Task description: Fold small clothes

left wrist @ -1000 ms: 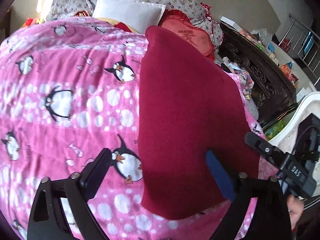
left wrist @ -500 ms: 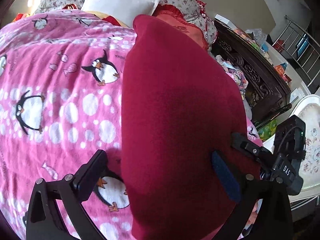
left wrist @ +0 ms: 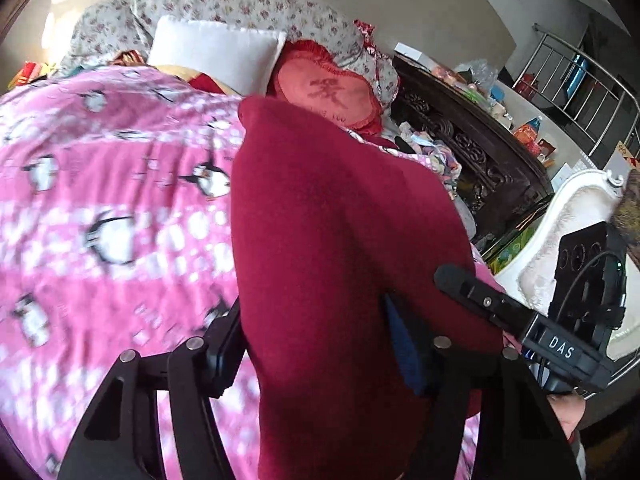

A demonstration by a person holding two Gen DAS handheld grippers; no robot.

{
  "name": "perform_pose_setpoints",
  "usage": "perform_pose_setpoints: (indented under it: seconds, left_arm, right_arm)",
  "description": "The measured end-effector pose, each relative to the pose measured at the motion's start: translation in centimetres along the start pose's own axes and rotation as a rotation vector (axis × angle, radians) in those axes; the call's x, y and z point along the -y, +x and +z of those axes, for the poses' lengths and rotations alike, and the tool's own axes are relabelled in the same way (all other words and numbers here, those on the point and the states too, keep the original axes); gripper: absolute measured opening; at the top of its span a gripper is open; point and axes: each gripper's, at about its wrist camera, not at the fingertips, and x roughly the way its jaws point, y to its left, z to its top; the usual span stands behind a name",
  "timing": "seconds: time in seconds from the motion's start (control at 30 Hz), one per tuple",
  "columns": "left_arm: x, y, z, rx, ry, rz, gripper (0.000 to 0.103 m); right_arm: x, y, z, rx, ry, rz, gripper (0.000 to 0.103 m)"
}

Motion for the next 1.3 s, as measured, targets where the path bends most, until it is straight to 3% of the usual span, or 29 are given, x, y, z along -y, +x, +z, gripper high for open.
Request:
perform_pose_setpoints:
  seconds: [0.17, 0.33, 0.4, 0.5, 0.57, 0.7, 0.77, 0.87, 0.93, 0.97, 1.0, 1.13, 1.2, 1.3]
  left_arm:
    - [-0.4, -6.0, -3.8, -0.013, 0.026, 0.065, 0.063]
    - [-1.9, -8.9, -9.2, -0.036, -0.005, 0.101, 0.063]
    - [-3.2, -8.4, -11.8, -0.073, -0.037, 0.113, 0.064]
    - [-4.7, -6.6, -14.2, -0.13, -0.091, 0.165, 0.07]
    - [-4.3, -7.5, -14.8, -0.069, -0.084, 0.18, 0.072]
    - [-2.4, -10.5, -14.2, 0.032, 0.006, 0.307, 0.073]
    - [-1.3, -11.3, -14.1, 0.07, 0.059, 0.347, 0.074]
    - [-0.6, -10.9, -14.0, 0.068, 0.077, 0.345, 0.074]
    - [-0.7, -9.7, -14.2, 0.031, 0.065, 0.347, 0.074]
    - [-0.7, -9.1, -14.1, 0.015, 0.061, 0.353, 0.074]
    - [-0.8, -8.6, -14.3, 0.002, 0.057, 0.362, 0.074]
    - [-1.5, -7.6, -14.0, -0.006, 0.021, 0.35, 0.08]
    - [-1.6, -7.0, -13.8, -0.005, 0.006, 0.345, 0.082]
    - [-1.7, -5.7, -13.8, -0.01, -0.005, 0.356, 0.086]
  right_arm:
    - [-4.3, -2.1, -3.3, -0.025, -0.039, 0.056, 0.052]
    - [-7.0, -2.8, -8.1, -0.086, -0.051, 0.098, 0.052]
    - [-7.4, -2.2, -10.1, -0.125, -0.071, 0.08, 0.057]
    - [-6.8, -0.6, -12.2, -0.192, -0.085, -0.031, 0.065]
    - [-6.1, -1.2, -12.3, -0.176, -0.077, -0.07, 0.072]
    - [-6.0, -5.1, -10.3, -0.031, -0.03, -0.066, 0.072]
    - [-6.6, -5.1, -9.0, -0.022, -0.051, -0.059, 0.072]
    - [-7.5, -2.8, -8.1, -0.065, -0.082, -0.063, 0.072]
    - [-7.5, -0.1, -7.9, -0.118, -0.104, -0.085, 0.055]
    - [-7.4, 1.1, -7.9, -0.141, -0.119, -0.096, 0.021]
    - [-7.4, 1.9, -8.0, -0.155, -0.128, -0.097, 0.016]
    - [-7.5, 2.3, -7.7, -0.105, -0.165, -0.119, 0.012]
    - [-7.8, 2.2, -7.1, -0.075, -0.216, -0.19, 0.009]
    - [-7.1, 4.1, -7.4, -0.119, -0.232, -0.239, 0.009]
